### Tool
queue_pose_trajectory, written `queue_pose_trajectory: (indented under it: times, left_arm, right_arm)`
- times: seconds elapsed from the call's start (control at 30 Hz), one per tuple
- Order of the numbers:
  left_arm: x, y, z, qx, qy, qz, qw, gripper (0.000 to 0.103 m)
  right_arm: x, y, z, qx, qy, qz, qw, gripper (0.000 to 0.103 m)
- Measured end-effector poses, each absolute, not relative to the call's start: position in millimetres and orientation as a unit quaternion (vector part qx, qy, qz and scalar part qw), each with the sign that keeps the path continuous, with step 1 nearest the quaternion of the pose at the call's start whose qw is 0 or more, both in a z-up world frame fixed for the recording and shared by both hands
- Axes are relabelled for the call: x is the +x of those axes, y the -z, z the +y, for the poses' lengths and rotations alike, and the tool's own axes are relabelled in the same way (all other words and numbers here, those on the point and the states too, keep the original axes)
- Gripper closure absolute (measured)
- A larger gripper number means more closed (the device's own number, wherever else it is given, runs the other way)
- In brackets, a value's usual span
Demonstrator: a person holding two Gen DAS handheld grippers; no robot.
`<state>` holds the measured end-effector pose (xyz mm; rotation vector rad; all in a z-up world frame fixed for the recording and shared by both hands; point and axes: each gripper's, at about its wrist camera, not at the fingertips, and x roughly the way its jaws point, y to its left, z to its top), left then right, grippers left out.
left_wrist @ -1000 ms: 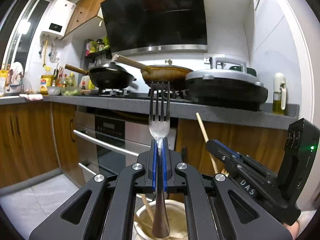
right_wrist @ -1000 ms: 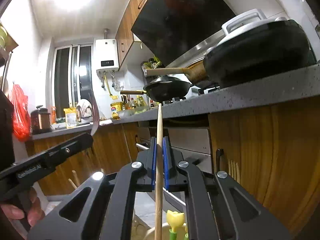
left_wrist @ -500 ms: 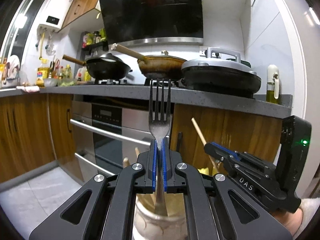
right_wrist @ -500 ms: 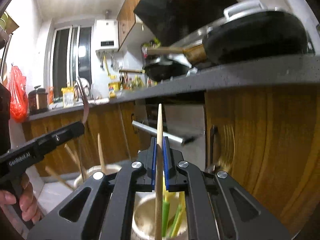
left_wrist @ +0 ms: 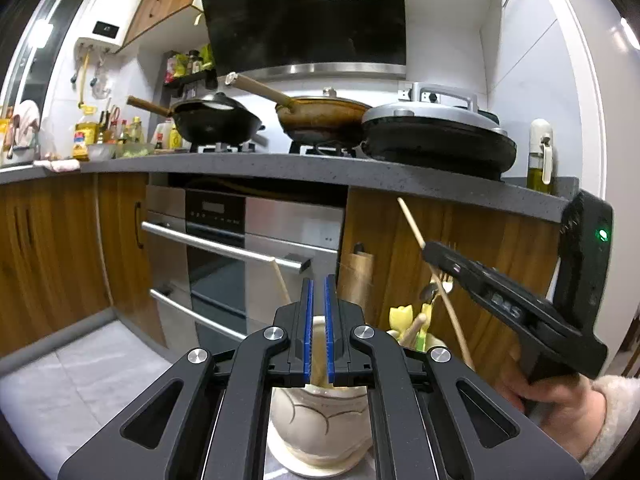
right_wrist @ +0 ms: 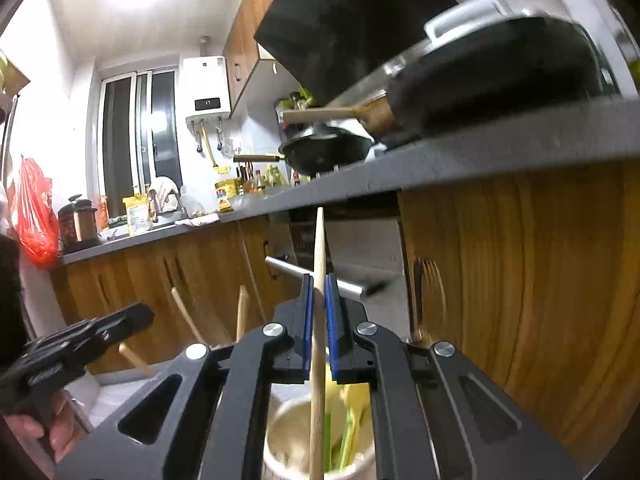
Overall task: Organize utensils
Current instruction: 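Lift the fork and chopstick and carry them over the holder with both tools, then open the left tool over the large pot while the right tool opens over the small pot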
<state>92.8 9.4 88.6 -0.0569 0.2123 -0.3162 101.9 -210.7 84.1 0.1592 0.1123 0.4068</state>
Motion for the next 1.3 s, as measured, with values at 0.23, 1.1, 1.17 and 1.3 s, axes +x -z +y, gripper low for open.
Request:
queue_pose_trajectory:
  times: [0.23, 1.1, 1.17, 1.3]
  left_arm:
    - [88, -88, 19, -0.049, 0.168, 0.107, 0.979, 0.092]
    - [57, -68, 41, -0.057, 0.144, 0.131, 0.979, 0.07]
    - [50, -63, 39, -0.052, 0.138, 0.138, 0.979, 0.07]
    - [37, -49, 31, -0.033, 0.124, 0.155, 0.98, 0.069]
  right_arm:
    - [114, -89, -191, 0.05, -0.162, 0.017, 0.985, 0.097]
    - [63, -57, -197, 0.02, -0.166, 0.102, 0.981, 0.057]
    - [47, -55, -202, 0.028, -0.166, 0.11, 0.98, 0.049]
    - [18, -44, -213, 0.038, -0.171, 0.133, 0.976, 0.038]
